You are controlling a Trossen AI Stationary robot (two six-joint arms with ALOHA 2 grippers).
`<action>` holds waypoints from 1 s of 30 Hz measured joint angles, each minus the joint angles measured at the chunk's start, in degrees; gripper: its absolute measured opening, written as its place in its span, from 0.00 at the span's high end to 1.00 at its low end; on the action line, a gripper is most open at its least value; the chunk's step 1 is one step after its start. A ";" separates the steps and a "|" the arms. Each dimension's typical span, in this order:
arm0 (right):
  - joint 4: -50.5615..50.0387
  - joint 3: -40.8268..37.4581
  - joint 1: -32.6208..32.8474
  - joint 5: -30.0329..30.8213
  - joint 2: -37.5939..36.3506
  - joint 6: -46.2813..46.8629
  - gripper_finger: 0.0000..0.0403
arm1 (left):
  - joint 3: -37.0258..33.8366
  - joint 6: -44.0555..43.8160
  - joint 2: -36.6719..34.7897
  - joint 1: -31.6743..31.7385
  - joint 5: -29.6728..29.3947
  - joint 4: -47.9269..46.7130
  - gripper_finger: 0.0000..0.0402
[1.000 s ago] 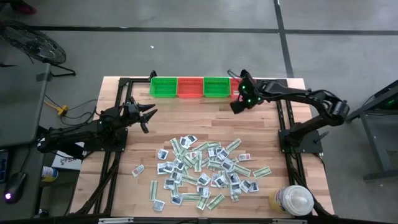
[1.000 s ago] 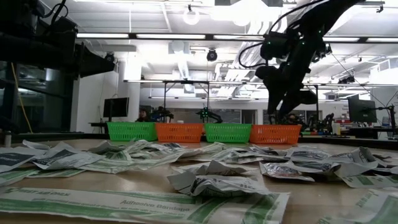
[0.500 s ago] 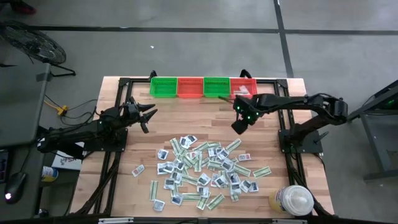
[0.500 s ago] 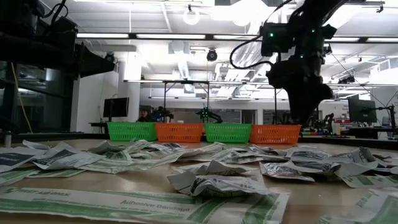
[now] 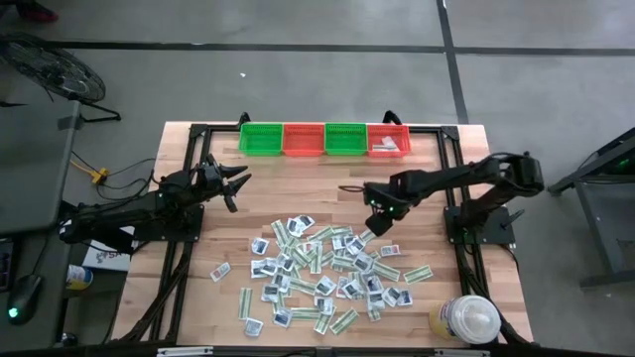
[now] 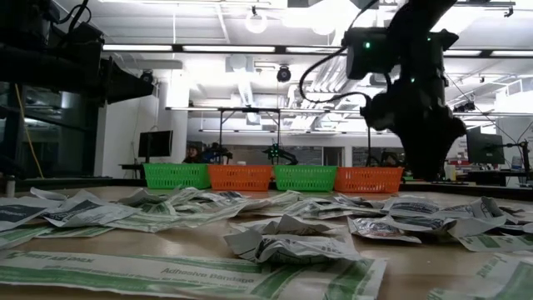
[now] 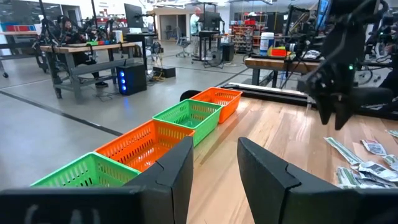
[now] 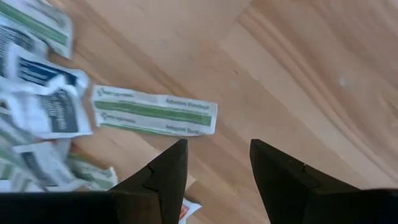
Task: Pick & Place First Aid Supplies
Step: Put the green bandage pack in the right orange bin
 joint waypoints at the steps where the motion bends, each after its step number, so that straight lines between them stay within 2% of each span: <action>1: 0.43 0.00 0.21 0.23 0.86 0.28 0.58 | 0.00 0.00 -0.02 0.00 0.02 0.00 0.70; 7: 4.33 0.00 0.76 0.50 4.32 1.45 0.58 | 0.02 0.00 -0.02 0.00 0.02 0.00 0.70; 19: 6.03 0.28 2.89 0.69 9.91 2.05 0.60 | 0.00 0.00 0.00 0.01 0.02 0.00 0.70; 23: 5.89 0.22 2.86 0.92 10.34 1.81 0.68 | 0.00 0.00 -0.02 0.01 0.02 -0.01 0.70; 30: 5.04 0.22 2.56 0.93 10.50 1.39 0.89 | 0.01 0.00 0.00 0.01 0.02 0.00 0.70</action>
